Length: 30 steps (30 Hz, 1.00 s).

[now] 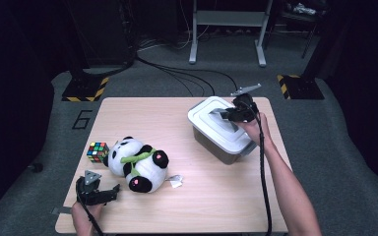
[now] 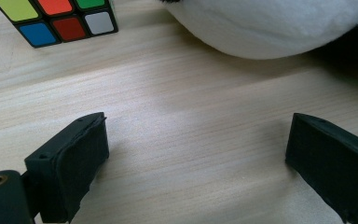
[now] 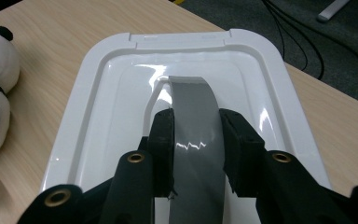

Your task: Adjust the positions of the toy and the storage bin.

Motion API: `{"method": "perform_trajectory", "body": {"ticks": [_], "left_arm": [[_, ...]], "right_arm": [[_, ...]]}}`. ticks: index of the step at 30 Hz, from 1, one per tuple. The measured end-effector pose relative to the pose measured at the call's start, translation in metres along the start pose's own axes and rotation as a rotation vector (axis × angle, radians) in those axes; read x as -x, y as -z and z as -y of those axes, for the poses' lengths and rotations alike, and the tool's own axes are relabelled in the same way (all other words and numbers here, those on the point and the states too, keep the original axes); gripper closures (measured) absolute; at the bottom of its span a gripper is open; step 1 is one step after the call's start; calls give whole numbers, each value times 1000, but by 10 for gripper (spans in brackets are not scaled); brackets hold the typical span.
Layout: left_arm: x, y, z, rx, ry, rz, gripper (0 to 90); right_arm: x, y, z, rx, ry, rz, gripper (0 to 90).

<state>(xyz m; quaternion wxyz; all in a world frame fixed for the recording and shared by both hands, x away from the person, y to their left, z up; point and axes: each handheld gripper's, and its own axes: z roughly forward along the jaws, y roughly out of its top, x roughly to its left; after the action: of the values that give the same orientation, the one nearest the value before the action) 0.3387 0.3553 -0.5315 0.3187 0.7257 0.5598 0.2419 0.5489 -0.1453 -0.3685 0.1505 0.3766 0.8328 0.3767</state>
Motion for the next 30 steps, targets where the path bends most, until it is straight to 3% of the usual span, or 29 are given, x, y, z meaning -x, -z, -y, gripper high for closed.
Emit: {"method": "perform_trajectory", "body": {"ticks": [12,30], "left_arm": [[0,0,0,4,1,-5,57],[1,-1,0,-9,-10,15,19]], "right_arm": [[-27,-5,-4,-10,-49,-12,669],[-75,-17,-10,-9,-49,-64,668]]}}
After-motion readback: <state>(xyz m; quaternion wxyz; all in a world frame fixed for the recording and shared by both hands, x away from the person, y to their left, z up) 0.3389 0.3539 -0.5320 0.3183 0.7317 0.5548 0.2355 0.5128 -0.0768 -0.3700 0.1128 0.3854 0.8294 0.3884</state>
